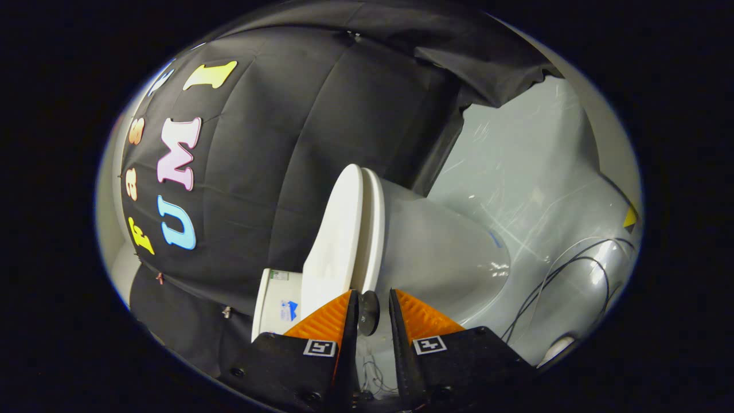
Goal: Open the toilet lid.
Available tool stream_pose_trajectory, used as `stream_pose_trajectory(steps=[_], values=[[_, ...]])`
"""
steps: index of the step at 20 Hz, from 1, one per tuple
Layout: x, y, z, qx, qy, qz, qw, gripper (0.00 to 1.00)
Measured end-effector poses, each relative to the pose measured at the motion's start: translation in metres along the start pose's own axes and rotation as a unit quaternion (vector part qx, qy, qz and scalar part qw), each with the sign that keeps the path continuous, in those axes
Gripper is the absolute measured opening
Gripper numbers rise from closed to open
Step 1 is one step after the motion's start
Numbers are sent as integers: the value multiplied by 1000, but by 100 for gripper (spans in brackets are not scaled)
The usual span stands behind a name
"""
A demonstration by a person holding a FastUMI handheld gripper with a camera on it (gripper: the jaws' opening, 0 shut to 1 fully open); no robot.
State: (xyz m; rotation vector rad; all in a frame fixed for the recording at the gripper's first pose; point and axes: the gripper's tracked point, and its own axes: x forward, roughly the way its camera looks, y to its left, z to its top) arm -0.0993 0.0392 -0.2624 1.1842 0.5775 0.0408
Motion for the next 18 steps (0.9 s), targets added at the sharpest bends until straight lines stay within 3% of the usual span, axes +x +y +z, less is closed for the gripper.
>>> stream_pose_trajectory(steps=[5, 6, 9, 12, 13, 18], values=[[-5, -3, -2, 26, -2, 7, 1000, 34], [12, -10, -8, 30, 2, 2, 1000, 13], [1, -5, -3, 59, 8, 13, 998, 13], [-25, -6, 8, 73, 4, 16, 997, 5], [-1, -5, -2, 71, 5, 15, 997, 5], [2, 0, -3, 44, 1, -8, 999, 5]])
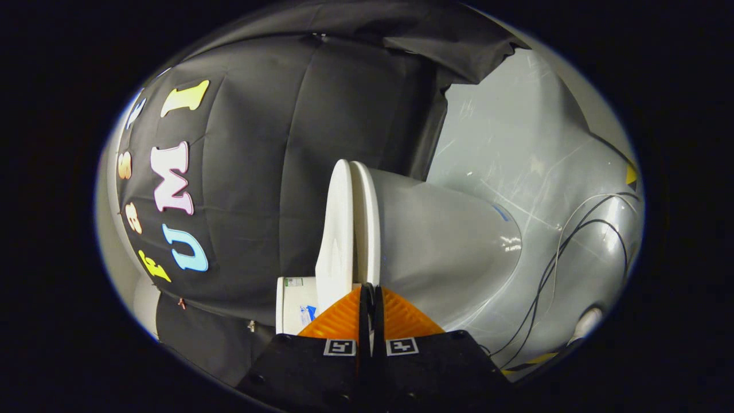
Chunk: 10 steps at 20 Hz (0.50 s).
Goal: Open the toilet lid.
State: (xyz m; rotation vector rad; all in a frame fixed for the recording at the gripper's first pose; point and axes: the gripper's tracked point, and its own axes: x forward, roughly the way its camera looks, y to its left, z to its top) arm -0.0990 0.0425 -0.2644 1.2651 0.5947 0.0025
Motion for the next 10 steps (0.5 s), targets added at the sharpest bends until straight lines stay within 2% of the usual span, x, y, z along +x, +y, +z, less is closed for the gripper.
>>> stream_pose_trajectory(steps=[3, 7, 10], values=[[-5, 8, 4, -54, -18, -24, 998, 5], [-12, 31, 6, -78, -28, -35, 996, 5], [-19, 47, 7, -130, -43, -47, 990, 5]])
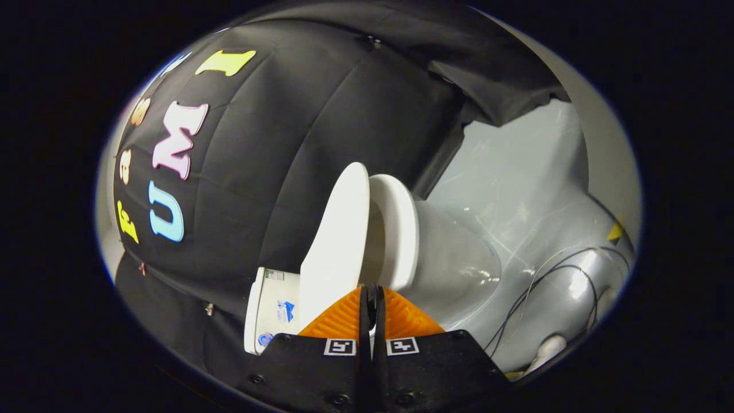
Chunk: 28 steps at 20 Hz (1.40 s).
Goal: Open the toilet lid.
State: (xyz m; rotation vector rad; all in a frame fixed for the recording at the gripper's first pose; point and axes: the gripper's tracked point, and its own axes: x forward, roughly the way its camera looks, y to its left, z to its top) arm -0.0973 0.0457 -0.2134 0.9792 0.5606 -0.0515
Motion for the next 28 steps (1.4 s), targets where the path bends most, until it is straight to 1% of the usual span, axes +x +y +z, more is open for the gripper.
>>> stream_pose_trajectory(steps=[3, 6, 11, 13, 16, 18, 21, 23, 25, 28], values=[[-5, 23, 12, -20, -13, -7, 1000, 5], [-12, 44, 13, -52, -26, -19, 998, 5], [-26, 105, 18, -91, -48, -7, 995, 5], [-29, 132, 17, -122, -60, -7, 991, 5], [-37, 178, 15, -151, -78, 3, 985, 5], [-40, 202, 11, -185, -91, 3, 979, 5], [-41, 225, 7, -219, -109, -16, 969, 5], [-42, 237, 2, -257, -126, -41, 957, 5], [-45, 254, -3, -287, -141, -50, 946, 5], [-46, 276, -12, -311, -155, -70, 935, 5]])
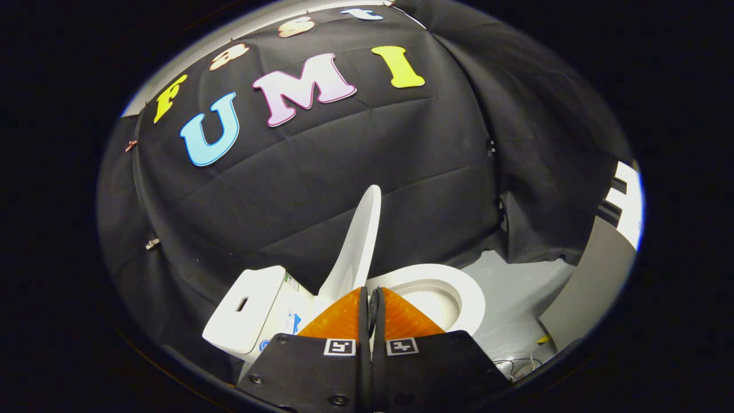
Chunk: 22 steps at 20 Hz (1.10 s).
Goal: Open the toilet lid.
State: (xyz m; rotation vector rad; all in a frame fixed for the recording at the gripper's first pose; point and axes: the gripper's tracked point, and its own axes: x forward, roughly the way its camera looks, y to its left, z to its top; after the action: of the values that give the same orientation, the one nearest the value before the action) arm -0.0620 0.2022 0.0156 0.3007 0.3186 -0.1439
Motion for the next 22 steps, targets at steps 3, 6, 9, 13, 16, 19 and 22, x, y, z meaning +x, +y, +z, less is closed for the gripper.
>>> stream_pose_trajectory(steps=[3, 6, 9, 13, 16, 19, 22], values=[[-5, 24, 7, -22, -9, -18, 1000, 5], [-11, 51, 12, -48, -8, -37, 998, 5], [-18, 83, 12, -68, -13, -30, 997, 5], [-23, 117, 11, -87, -18, -23, 996, 5], [-28, 146, 9, -103, -24, -15, 994, 5], [-30, 170, 4, -116, -32, -11, 993, 5], [-30, 195, -2, -126, -37, -8, 991, 5]])
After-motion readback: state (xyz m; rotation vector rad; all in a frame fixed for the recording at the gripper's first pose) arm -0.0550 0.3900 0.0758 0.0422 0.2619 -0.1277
